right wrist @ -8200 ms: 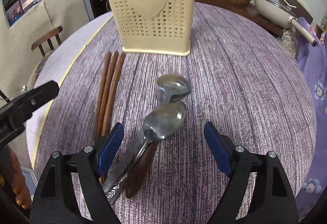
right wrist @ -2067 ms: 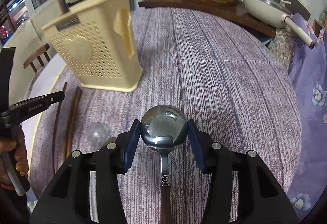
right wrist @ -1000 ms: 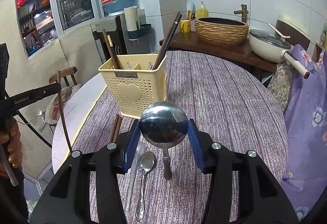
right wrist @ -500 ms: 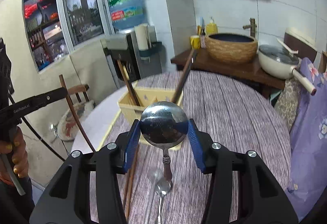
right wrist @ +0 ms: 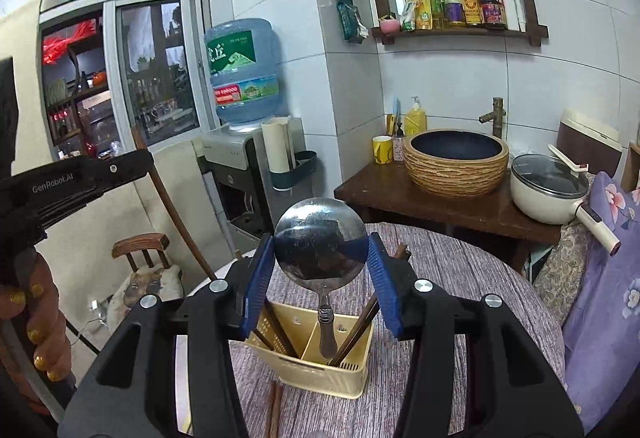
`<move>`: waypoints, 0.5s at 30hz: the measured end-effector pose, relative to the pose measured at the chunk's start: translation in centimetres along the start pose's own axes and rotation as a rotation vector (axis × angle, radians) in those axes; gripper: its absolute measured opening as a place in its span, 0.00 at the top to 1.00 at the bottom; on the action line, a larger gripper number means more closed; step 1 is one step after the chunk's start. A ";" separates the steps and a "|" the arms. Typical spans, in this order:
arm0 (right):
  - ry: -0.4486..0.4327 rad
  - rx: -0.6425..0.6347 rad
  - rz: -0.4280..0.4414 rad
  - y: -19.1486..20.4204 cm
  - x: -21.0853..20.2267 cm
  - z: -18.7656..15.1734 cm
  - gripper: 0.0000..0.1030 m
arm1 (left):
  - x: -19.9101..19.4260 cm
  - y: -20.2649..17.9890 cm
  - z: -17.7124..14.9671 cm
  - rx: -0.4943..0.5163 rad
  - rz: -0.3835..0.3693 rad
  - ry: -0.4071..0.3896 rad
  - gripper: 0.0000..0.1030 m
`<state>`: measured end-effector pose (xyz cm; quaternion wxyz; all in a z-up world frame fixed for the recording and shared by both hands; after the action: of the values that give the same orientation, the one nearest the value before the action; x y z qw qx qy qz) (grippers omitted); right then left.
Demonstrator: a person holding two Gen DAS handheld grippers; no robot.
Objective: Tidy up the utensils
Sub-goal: 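Lift the spoon and chopstick and carry both over the cream holder, then open both tools to drop the spoon and chopstick into the holder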
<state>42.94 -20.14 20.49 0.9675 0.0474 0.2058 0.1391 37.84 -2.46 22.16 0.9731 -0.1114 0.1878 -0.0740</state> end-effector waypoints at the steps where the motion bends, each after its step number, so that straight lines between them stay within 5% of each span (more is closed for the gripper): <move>1: 0.004 -0.002 -0.007 0.0 1.0 -0.6 0.54 | 0.9 0.1 -0.8 0.002 0.016 0.003 0.92; 15: 0.142 -0.017 -0.053 -1.2 7.6 -9.2 0.54 | 6.7 1.5 -9.7 0.023 0.054 0.154 0.92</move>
<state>46.09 -18.75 9.05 0.9542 0.0239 0.2739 0.1184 40.45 -4.05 10.65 0.9586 -0.0893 0.2641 -0.0583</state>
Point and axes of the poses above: each gripper's, at about its wrist camera, not at the fingertips, and x roughly the way its jaws point, y to its left, z to its top, the point moved 3 cm from there along x, roughly the way its jaws point
